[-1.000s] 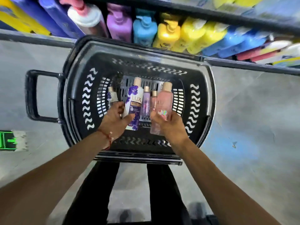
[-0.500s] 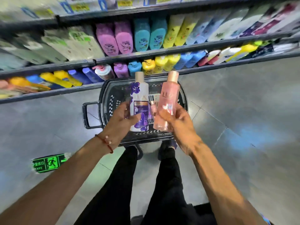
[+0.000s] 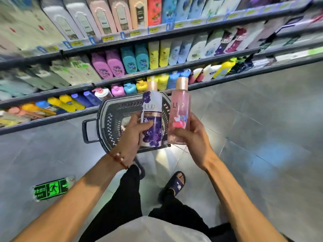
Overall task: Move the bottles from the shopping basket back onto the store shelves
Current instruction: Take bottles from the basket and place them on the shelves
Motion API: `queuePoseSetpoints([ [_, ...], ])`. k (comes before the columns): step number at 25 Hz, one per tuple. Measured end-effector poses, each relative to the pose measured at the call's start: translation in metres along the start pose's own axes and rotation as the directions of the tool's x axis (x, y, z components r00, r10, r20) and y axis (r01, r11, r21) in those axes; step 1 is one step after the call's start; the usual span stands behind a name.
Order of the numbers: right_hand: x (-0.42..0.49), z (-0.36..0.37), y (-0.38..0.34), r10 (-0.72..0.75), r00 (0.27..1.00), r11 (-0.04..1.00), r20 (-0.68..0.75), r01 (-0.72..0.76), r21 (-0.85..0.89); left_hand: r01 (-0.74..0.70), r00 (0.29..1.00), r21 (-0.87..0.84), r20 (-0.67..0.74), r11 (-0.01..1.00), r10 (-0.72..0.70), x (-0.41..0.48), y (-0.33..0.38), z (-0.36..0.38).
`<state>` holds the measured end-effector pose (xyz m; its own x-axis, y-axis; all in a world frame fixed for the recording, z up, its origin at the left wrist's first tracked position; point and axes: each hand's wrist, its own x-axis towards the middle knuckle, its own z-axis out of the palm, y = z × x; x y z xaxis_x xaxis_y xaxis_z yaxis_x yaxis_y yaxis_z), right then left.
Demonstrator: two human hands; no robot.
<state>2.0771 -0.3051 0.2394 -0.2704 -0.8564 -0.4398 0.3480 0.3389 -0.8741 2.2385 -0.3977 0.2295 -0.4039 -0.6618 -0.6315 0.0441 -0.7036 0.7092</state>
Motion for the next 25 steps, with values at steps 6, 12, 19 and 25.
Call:
queuePoseSetpoints([
  [6, -0.058, -0.082, -0.034, -0.079, 0.996, 0.992, -0.033, 0.081, 0.092, -0.108, 0.993, 0.122, 0.051, 0.987, 0.102, -0.056, -0.020, 0.100],
  [12, -0.093, -0.157, -0.072, -0.211, 0.977, 0.977, -0.009, 0.211, 0.010, -0.251, 0.959, 0.098, 0.159, 0.963, 0.234, -0.070, -0.013, 0.193],
  [19, -0.081, -0.232, -0.163, -0.330, 0.942, 0.944, -0.063, 0.330, -0.003, -0.412, 0.882, 0.115, 0.300, 0.904, 0.363, -0.050, 0.045, 0.288],
  [25, -0.031, -0.298, -0.270, -0.404, 0.912, 0.909, -0.071, 0.408, 0.080, -0.525, 0.810, 0.112, 0.371, 0.844, 0.455, 0.009, 0.113, 0.385],
])
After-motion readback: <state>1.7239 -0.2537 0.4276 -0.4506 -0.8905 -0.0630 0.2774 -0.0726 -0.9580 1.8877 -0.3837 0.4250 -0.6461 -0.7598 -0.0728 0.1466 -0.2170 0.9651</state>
